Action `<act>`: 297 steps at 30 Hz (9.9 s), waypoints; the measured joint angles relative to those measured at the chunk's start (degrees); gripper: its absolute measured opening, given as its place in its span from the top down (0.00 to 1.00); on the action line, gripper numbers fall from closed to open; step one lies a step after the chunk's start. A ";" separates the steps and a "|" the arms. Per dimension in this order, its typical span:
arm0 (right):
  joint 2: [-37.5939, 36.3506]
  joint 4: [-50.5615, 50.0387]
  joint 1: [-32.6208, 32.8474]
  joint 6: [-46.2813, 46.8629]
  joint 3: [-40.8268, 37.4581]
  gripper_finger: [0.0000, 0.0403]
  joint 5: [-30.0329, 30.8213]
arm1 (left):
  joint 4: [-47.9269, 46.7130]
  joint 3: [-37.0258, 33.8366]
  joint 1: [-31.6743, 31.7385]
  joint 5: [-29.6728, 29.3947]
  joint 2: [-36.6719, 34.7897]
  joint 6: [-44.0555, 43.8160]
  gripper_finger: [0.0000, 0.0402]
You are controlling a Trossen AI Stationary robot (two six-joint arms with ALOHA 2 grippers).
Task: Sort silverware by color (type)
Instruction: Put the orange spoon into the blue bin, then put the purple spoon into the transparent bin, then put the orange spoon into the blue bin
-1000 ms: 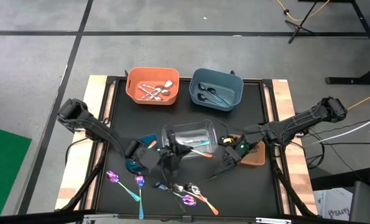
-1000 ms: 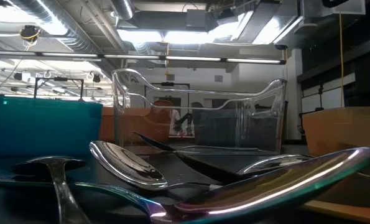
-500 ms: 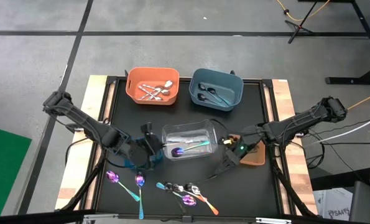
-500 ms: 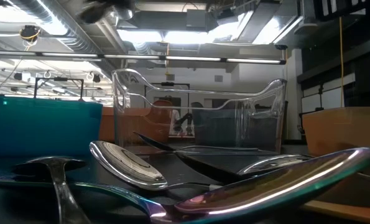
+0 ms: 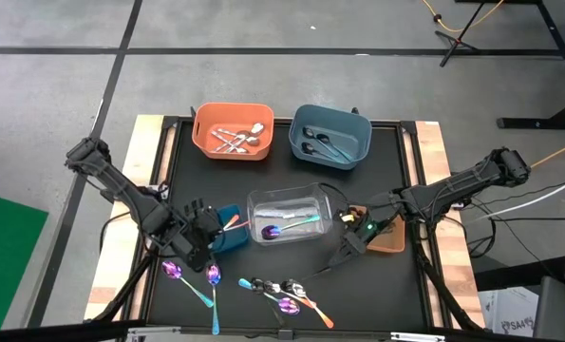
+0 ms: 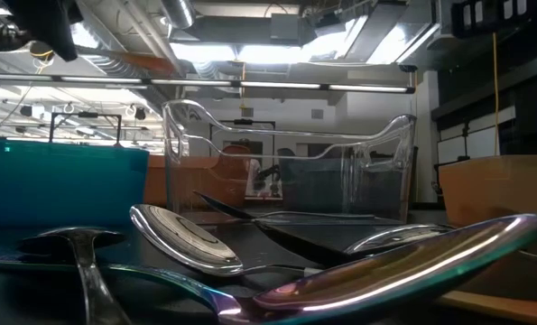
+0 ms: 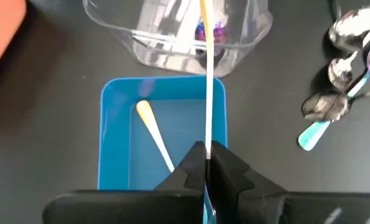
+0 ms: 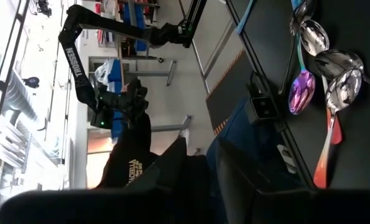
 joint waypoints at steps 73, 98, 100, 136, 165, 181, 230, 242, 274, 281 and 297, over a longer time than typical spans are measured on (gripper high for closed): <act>0.59 -5.68 0.04 -9.81 -0.02 0.81 2.62 | 58.43 -12.60 1.31 2.21 -0.07 19.20 0.78; 0.55 -5.86 0.04 -9.85 -0.02 0.81 8.94 | 41.50 -12.56 -5.92 24.09 8.24 57.08 0.70; 0.55 -5.86 0.04 -9.86 -0.02 0.81 9.80 | 37.73 -12.56 -7.34 24.09 9.21 61.39 0.70; 0.55 -5.90 0.04 -9.88 -0.02 0.81 11.69 | 38.32 -12.51 -8.55 26.02 21.79 78.23 0.88; 0.55 -5.89 0.04 -9.88 -0.02 0.81 11.68 | 43.00 -12.67 -6.75 26.07 21.92 75.00 0.98; 0.55 -5.90 0.04 -9.88 0.00 0.81 11.67 | 50.33 -12.67 -5.30 22.52 18.50 72.67 0.98; -10.08 -5.82 -0.02 -23.38 0.02 0.81 6.50 | 76.15 -12.60 30.62 22.53 18.03 59.81 0.98; -9.98 -6.12 -0.02 -26.34 0.02 0.81 6.49 | 66.65 -12.60 31.83 21.98 18.03 58.16 0.98; -9.84 -10.39 0.01 -29.59 -0.02 0.81 10.68 | 67.18 -12.54 32.31 18.86 25.65 58.49 0.92; -9.84 -10.70 0.04 -29.60 -0.02 0.81 13.86 | 67.68 -12.56 32.31 19.08 25.62 58.16 0.86; -2.96 -8.67 12.19 -29.19 -0.02 0.81 28.46 | 68.35 -12.58 32.31 19.11 25.62 58.21 0.83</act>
